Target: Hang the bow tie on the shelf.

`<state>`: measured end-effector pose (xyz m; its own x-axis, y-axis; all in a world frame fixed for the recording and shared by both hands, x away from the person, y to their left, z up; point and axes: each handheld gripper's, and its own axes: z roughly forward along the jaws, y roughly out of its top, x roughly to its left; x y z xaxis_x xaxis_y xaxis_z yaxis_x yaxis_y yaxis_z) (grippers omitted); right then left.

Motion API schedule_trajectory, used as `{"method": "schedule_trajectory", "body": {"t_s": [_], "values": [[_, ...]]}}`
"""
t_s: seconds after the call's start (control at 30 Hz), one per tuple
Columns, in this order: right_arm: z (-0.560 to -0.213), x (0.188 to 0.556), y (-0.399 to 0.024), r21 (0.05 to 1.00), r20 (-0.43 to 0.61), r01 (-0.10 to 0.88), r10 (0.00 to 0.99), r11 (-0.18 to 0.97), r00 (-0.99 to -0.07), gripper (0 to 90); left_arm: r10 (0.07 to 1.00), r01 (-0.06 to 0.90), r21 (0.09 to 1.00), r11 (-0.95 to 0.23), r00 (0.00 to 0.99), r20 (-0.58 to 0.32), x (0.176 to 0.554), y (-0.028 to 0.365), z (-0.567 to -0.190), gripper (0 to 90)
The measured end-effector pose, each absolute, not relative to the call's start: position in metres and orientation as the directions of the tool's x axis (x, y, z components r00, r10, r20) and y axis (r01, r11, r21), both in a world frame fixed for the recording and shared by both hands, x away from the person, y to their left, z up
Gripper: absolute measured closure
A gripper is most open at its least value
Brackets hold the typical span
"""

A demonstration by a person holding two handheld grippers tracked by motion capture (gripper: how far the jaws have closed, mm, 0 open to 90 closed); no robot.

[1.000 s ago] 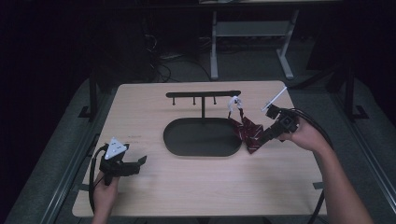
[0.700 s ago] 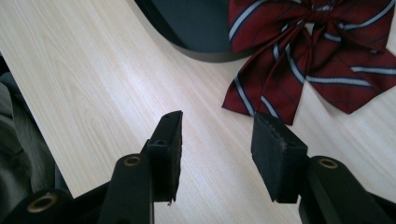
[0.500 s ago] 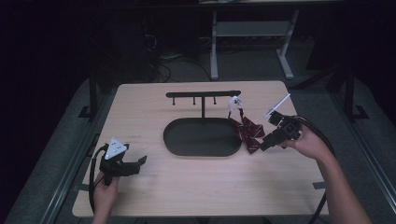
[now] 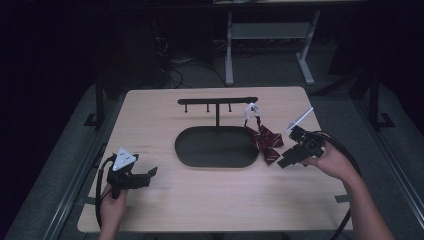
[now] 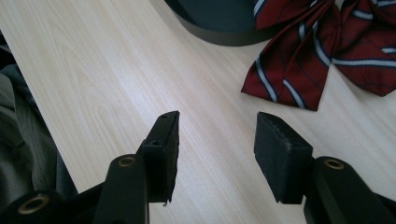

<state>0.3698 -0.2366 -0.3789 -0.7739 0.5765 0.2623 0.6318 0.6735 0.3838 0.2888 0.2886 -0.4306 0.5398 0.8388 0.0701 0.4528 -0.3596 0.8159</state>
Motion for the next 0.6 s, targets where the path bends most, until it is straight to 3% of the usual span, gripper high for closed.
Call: {"method": "schedule_trajectory", "body": {"t_s": [0.6], "values": [[-0.394,0.346,-0.240,0.409,0.261,0.622,0.567,0.668,-0.781,49.0,0.839,0.451,0.817,-0.360,0.540,0.072,0.289,0.288,-0.431,16.3]]}}
